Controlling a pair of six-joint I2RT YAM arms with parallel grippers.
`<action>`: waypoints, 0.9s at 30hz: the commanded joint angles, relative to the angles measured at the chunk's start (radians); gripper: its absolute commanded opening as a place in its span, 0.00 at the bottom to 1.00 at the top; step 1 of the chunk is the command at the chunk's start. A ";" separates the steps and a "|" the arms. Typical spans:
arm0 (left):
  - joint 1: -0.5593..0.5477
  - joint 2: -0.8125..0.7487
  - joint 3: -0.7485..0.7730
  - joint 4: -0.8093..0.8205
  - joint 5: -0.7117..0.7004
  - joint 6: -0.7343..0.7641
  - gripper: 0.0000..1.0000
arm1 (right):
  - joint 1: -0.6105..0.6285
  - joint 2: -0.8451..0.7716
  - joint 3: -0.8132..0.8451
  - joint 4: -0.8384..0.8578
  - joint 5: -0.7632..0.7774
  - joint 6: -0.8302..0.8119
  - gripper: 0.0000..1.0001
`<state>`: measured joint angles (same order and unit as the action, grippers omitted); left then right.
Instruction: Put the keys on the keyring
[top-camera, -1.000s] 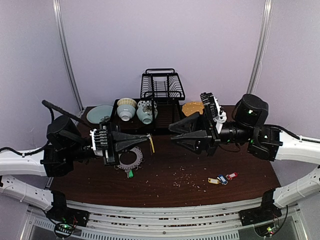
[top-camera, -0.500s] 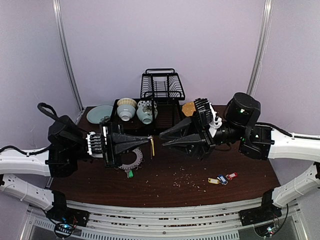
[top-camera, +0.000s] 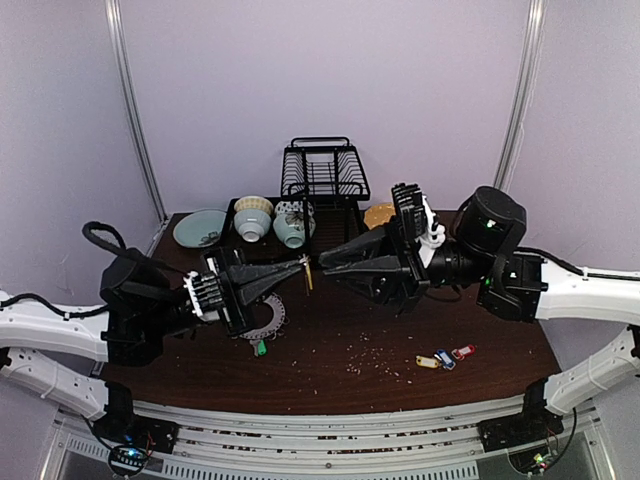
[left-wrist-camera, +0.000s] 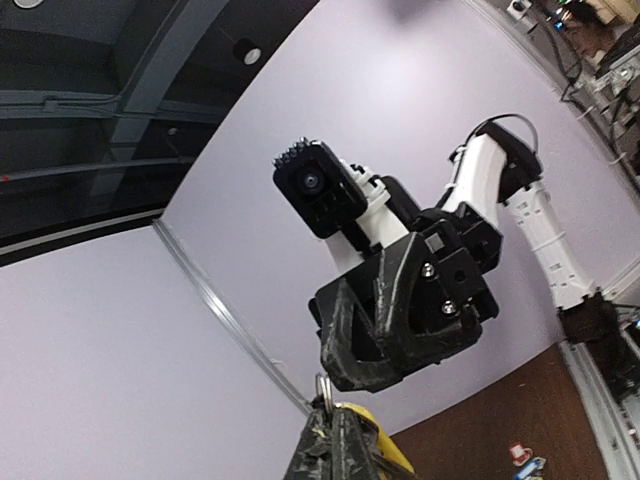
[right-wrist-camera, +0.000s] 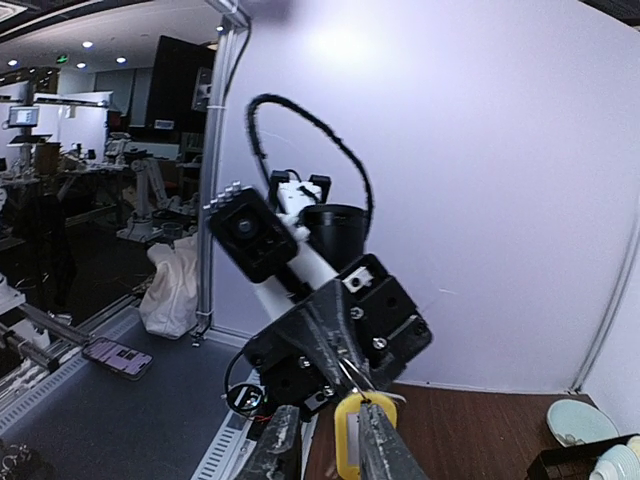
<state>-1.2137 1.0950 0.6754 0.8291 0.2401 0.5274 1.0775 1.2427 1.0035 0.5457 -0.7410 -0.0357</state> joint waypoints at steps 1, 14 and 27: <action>-0.097 0.065 -0.045 0.250 -0.391 0.279 0.00 | -0.025 -0.048 -0.035 0.047 0.220 0.116 0.23; -0.196 0.439 -0.002 0.979 -0.765 0.723 0.00 | -0.026 -0.032 -0.025 0.053 0.313 0.221 0.30; -0.196 0.525 0.093 1.017 -0.926 0.967 0.00 | -0.024 0.029 0.079 -0.131 0.415 0.350 0.30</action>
<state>-1.4075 1.5993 0.7429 1.5475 -0.6403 1.4174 1.0538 1.2507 1.0279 0.4614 -0.3038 0.2653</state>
